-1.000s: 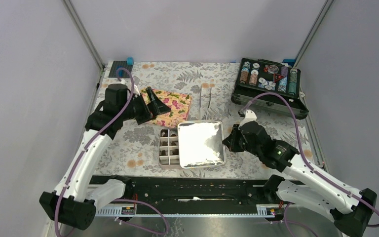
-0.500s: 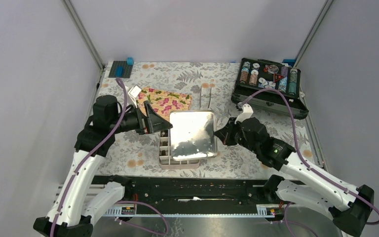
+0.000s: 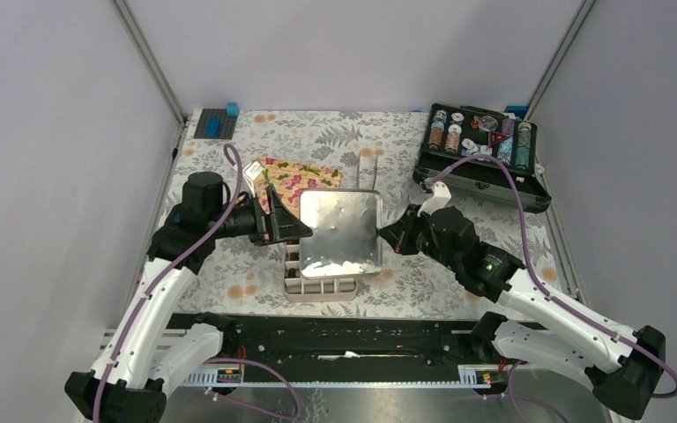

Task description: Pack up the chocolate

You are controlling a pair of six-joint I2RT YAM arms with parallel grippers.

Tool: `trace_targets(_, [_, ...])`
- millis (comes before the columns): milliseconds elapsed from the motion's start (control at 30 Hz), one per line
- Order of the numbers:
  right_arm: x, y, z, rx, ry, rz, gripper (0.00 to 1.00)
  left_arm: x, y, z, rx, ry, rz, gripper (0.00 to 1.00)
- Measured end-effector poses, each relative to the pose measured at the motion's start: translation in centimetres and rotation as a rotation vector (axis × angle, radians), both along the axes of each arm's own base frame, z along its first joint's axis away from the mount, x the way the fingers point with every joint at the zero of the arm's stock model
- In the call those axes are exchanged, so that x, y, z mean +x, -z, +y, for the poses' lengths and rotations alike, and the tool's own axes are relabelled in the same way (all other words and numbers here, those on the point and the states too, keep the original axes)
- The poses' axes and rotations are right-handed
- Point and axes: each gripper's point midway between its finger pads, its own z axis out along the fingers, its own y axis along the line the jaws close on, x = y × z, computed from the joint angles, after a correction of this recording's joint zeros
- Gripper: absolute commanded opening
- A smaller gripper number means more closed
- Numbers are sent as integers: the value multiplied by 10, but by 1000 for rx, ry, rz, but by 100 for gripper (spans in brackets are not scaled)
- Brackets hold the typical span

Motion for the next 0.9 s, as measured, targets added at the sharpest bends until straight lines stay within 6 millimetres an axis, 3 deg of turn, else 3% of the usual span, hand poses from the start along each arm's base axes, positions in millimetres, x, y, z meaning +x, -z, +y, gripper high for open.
trace_targets(167, [6,-2,7,12,7,8,0,-4,12,-10,-12,32,40,65])
trace_targets(467, [10,5,13,4,13,36,2,-6,21,-32,-2,71,58,16])
trace_targets(533, [11,3,13,7,15,35,14,-3,23,-33,5,58,64,7])
trace_targets(600, [12,2,12,10,26,33,36,1,27,-33,18,41,69,1])
trace_targets(733, [13,-1,12,24,36,32,76,7,32,-32,34,13,83,0])
trace_targets(800, [13,-2,11,28,40,33,85,9,34,-32,41,3,87,0])
trace_targets(900, [12,0,8,7,47,37,90,12,38,-30,63,-17,93,0])
